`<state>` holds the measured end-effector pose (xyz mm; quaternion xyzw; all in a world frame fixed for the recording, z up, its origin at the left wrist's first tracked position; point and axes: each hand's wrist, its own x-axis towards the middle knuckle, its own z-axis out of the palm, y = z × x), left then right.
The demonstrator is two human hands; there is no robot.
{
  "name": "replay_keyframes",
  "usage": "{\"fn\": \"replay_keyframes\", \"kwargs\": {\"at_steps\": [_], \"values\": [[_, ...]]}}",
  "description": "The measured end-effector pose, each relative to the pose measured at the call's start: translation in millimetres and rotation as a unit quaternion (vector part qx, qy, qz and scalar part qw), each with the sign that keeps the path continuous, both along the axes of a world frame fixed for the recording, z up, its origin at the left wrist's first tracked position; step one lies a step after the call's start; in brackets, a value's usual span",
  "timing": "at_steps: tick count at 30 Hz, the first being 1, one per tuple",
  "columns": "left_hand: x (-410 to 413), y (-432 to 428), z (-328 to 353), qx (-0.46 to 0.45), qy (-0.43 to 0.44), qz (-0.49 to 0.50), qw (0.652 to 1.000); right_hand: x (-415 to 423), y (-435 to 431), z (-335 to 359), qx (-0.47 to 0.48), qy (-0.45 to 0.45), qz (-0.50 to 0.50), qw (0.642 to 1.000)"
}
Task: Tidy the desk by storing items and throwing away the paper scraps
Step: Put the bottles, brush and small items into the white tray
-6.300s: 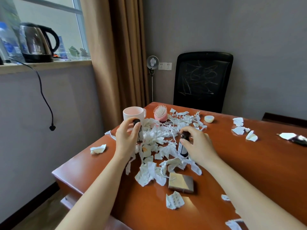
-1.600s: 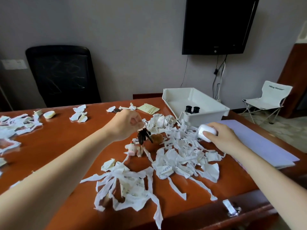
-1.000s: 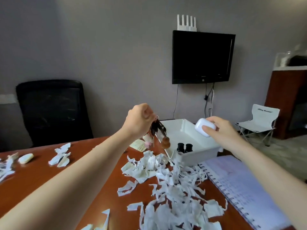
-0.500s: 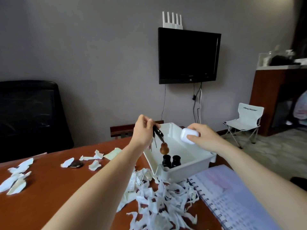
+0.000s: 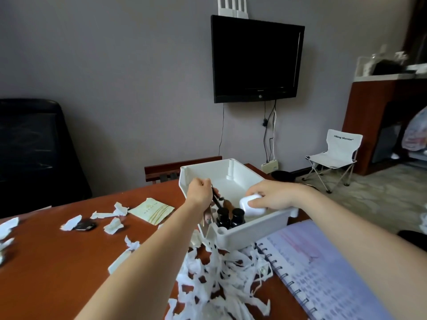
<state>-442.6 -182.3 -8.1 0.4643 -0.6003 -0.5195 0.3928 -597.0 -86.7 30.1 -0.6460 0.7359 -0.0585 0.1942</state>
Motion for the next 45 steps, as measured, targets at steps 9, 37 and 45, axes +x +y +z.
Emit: {"fn": "replay_keyframes", "kwargs": {"at_steps": [9, 37, 45], "values": [[-6, -11, -15, -0.078, -0.181, -0.005, 0.980, 7, -4, 6, 0.097, 0.072, 0.024, 0.992], [119, 80, 57, -0.288, -0.429, -0.166, 0.840, 89, 53, 33, -0.112, -0.008, 0.061, 0.992], [224, 154, 56, -0.246, -0.450, -0.148, 0.846, 171, 110, 7, -0.154, -0.064, 0.122, 0.978]]}}
